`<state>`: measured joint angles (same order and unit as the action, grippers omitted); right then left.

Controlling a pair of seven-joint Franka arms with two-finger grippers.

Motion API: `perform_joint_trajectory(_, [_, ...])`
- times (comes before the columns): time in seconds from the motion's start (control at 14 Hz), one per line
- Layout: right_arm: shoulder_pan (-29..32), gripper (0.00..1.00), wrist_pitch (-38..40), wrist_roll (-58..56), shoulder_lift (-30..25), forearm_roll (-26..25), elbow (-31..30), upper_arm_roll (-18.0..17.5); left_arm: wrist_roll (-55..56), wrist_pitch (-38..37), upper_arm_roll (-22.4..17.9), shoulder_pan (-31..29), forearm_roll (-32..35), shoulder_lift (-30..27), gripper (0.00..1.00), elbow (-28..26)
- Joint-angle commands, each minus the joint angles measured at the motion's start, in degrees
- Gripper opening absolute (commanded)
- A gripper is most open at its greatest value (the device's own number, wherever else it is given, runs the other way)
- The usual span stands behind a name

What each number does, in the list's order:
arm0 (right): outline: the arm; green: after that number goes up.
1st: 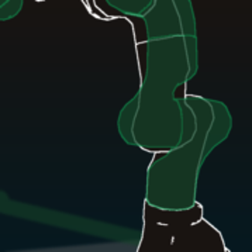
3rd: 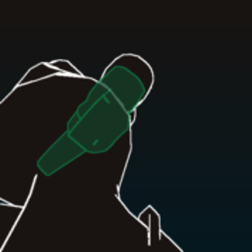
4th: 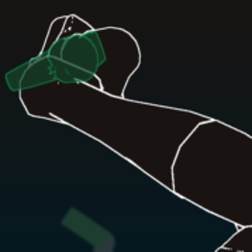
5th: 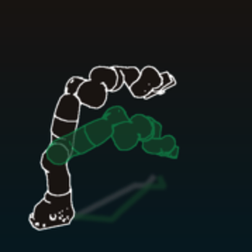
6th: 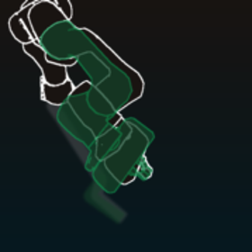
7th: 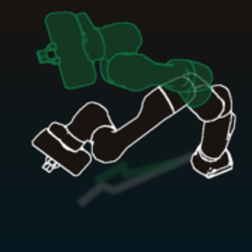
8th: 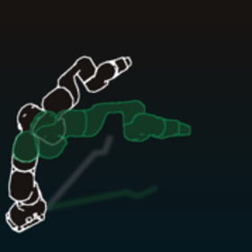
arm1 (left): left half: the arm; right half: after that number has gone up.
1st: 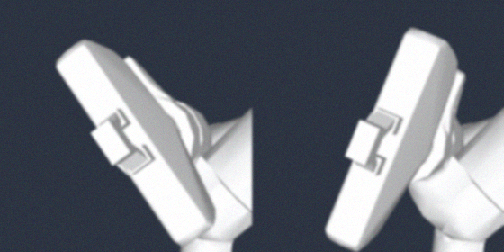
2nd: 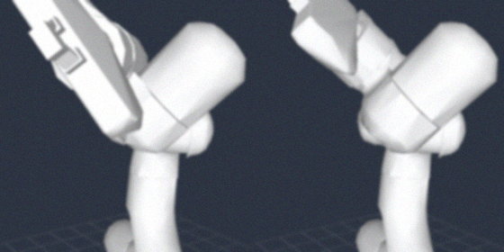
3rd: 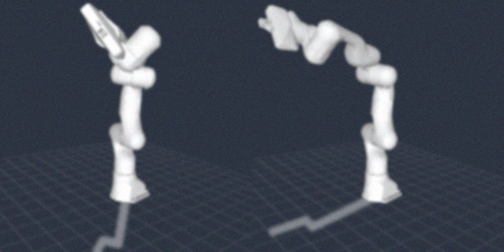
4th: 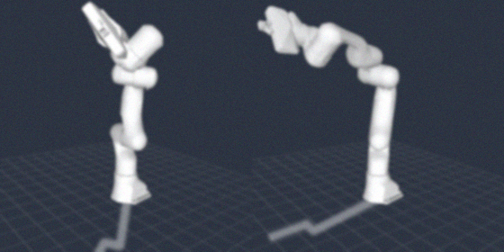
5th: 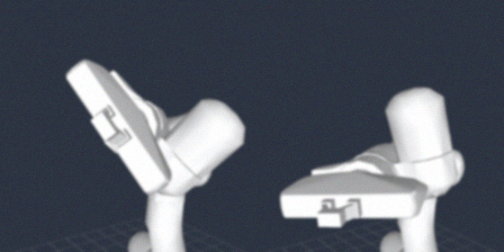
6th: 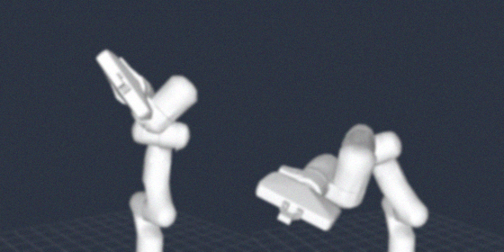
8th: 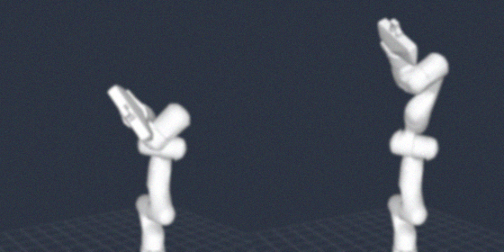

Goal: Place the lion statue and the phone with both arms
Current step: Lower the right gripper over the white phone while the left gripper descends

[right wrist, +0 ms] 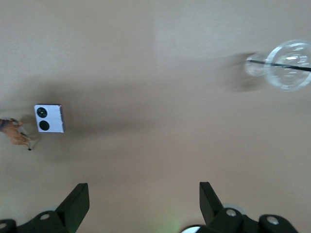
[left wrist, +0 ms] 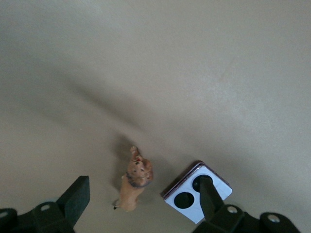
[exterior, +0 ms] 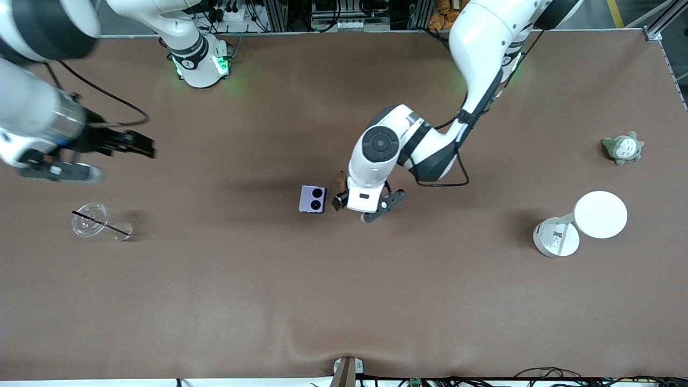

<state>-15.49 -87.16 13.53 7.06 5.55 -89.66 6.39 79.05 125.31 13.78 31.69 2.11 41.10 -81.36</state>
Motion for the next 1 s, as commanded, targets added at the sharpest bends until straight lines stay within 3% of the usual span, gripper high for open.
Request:
perform_joint_trajectory(0.0, [-1.7, 1.0, -2.3, 3.9, 4.4, 3.4, 1.0, 0.6, 0.8, 4.4, -1.2, 2.3, 1.1, 4.1, 0.93, 2.9])
perform_joint_trajectory(0.36, [-7.3, 1.0, -8.5, 15.0, 11.8, 8.5, 1.2, 0.6, -1.6, 5.0, -1.4, 3.9, 5.7, 6.3, 0.84, 2.3])
perform_joint_trajectory(0.64, [-8.6, 1.0, -7.3, 21.5, 12.5, 9.3, 0.5, 0.6, -2.8, 5.0, -1.4, 5.1, 9.1, 7.5, 0.61, 2.3])
perform_joint_trajectory(0.86, [-9.0, 1.0, -8.2, 20.2, 12.5, 9.3, -1.3, 0.6, -3.3, 4.9, -1.3, 5.2, 9.5, 7.6, 0.03, 2.3])
perform_joint_trajectory(0.93, [-9.0, 1.0, -9.6, 19.1, 12.6, 9.3, -1.8, 0.5, -3.7, 4.9, -1.4, 5.2, 9.6, 7.5, 0.0, 2.3])
